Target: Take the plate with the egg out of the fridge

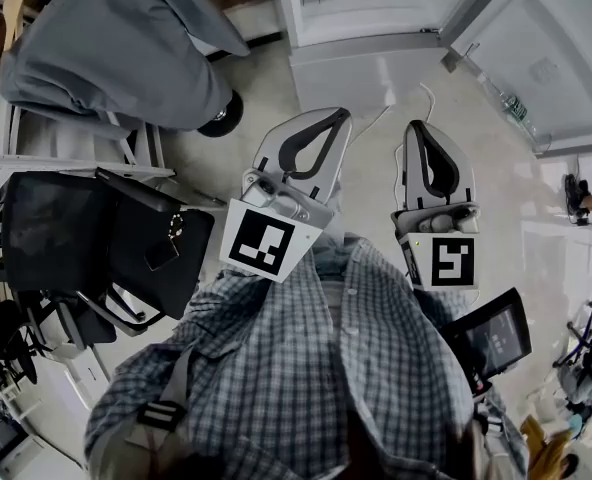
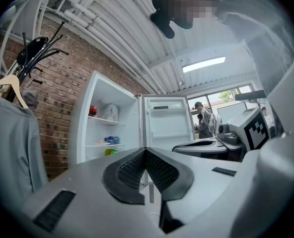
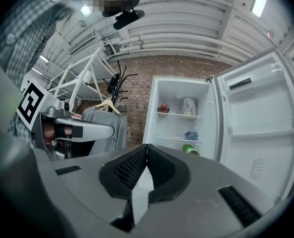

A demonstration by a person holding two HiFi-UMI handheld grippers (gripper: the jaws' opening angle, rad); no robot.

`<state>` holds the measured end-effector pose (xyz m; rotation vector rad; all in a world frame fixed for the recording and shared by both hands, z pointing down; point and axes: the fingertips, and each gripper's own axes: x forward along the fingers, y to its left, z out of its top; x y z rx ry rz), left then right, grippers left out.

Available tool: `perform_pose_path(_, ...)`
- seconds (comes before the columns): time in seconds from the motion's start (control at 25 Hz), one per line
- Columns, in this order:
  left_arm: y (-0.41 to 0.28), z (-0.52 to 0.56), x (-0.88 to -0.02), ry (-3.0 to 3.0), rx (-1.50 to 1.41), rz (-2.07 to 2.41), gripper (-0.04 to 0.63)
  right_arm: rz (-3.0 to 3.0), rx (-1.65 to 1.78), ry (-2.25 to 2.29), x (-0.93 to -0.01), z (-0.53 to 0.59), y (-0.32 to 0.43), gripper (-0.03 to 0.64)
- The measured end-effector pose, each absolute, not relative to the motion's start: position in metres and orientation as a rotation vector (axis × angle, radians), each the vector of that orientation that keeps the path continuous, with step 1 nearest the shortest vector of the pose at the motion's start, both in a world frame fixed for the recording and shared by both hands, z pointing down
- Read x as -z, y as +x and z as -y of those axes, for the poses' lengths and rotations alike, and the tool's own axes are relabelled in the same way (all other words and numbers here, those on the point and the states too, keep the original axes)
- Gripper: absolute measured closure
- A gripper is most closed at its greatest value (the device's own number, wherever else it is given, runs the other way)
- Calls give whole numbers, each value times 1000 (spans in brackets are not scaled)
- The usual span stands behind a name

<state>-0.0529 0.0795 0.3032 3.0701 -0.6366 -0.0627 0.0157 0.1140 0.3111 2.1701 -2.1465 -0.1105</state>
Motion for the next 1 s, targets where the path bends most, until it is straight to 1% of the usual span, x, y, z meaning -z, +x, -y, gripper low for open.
perform_pose_path(0.2, -32, -50, -307, 3055, 97, 632, 589, 2157, 121, 2175, -310, -88, 31, 612)
perform_pose_path(0.52, 8, 5, -306, 3056, 64, 601, 589, 2144, 111, 2178, -308, -32, 71, 612)
perform_pose_path(1.0, 66, 77, -292, 3080, 133, 509, 589, 2087, 163, 2204, -295, 41, 121, 612)
